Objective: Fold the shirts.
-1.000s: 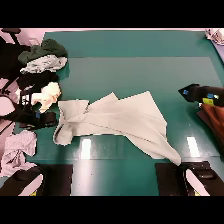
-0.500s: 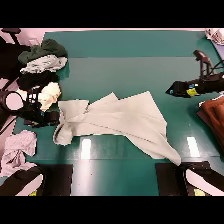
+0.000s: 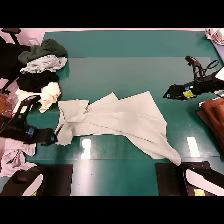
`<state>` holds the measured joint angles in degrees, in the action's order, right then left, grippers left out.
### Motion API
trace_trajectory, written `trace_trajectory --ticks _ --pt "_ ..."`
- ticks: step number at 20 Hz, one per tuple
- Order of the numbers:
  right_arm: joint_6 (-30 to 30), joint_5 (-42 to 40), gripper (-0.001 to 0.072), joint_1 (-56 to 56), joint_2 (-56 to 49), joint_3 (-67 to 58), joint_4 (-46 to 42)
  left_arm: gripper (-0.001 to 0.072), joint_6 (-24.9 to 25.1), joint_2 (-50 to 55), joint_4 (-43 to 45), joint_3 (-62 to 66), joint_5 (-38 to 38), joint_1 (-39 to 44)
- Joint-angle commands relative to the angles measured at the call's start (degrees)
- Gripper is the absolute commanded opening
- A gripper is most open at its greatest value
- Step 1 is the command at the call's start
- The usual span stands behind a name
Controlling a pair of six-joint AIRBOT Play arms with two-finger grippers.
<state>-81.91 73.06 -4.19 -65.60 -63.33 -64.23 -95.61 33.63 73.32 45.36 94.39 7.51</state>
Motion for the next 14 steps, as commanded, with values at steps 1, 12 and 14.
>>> trace_trajectory --ticks 1,12,14 --pt "0.1 0.3 0.0384 0.1 -0.1 -0.1 0.3 0.0559 -0.2 -4.0 -3.3 -3.5 1.6 0.0" --pt "0.1 1.8 0.0384 0.2 -0.1 -0.1 0.2 0.0559 -3.1 -3.9 -8.0 -10.1 -5.3 0.0" --pt "0.1 2.6 0.0384 0.2 -0.1 -0.1 0.2 0.0559 -1.5 -3.9 -11.8 -12.5 -5.2 0.0"
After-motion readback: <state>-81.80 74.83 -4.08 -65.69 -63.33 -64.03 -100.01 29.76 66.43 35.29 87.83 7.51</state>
